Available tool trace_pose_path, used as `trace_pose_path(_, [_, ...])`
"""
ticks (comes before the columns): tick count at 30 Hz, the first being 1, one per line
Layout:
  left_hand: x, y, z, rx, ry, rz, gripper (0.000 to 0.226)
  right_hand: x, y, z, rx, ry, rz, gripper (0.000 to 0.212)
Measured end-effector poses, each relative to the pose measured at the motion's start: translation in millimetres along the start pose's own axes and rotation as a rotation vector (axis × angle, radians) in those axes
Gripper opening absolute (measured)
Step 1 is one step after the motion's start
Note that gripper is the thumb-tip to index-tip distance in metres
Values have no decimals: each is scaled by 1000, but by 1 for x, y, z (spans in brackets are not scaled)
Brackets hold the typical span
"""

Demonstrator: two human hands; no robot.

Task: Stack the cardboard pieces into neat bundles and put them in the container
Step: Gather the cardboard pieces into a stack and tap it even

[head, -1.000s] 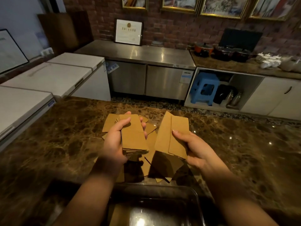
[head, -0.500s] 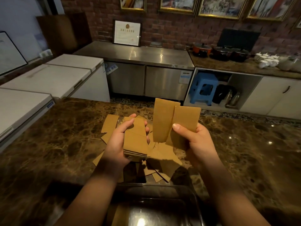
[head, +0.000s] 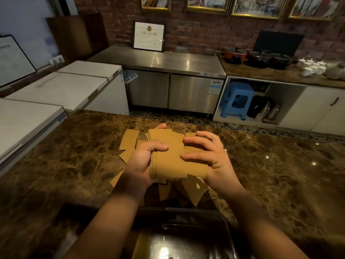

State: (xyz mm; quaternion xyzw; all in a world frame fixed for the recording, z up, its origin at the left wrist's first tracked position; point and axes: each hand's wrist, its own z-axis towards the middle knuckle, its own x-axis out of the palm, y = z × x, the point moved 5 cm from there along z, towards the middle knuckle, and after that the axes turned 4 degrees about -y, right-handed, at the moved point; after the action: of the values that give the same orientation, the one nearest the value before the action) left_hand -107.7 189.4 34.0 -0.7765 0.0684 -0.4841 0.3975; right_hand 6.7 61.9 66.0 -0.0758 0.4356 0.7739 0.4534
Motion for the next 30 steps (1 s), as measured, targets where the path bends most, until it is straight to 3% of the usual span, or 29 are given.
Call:
trace_pose_path(3, [-4,-9,0,101,-55,-90,55,-5,-5,-7,28,-151,-158,21])
trace_pose_path(5, [-6,-13,-2,146,-77,-112,60,-9,-15,-15,253,-224,-68,18])
trace_pose_path(8, [-8,-17,-2,208,-107,-84,63,-4,-30,-29,749,-282,603,38])
trace_pose_path(10, [-8,-18,0,250,-135,-78,61,6,-30,-33,896,-277,988,37])
trace_pose_path(11, [-7,-18,1,268,-147,-80,61,11,-26,-32,924,-241,1061,37])
trace_pose_path(14, [-7,-17,1,305,-189,-39,63,21,-12,-30,919,-107,899,45])
trace_pose_path(18, [-11,-13,2,327,-242,71,67,15,-15,-28,905,-191,647,35])
trace_pose_path(22, [-16,-10,4,284,-218,12,51,7,-20,-23,934,-179,635,35])
trace_pose_path(25, [-18,-7,6,100,-163,14,39,-10,-28,-10,928,5,645,46])
trace_pose_path(30, [-5,0,5,-130,-10,50,51,-26,-34,15,826,420,500,32])
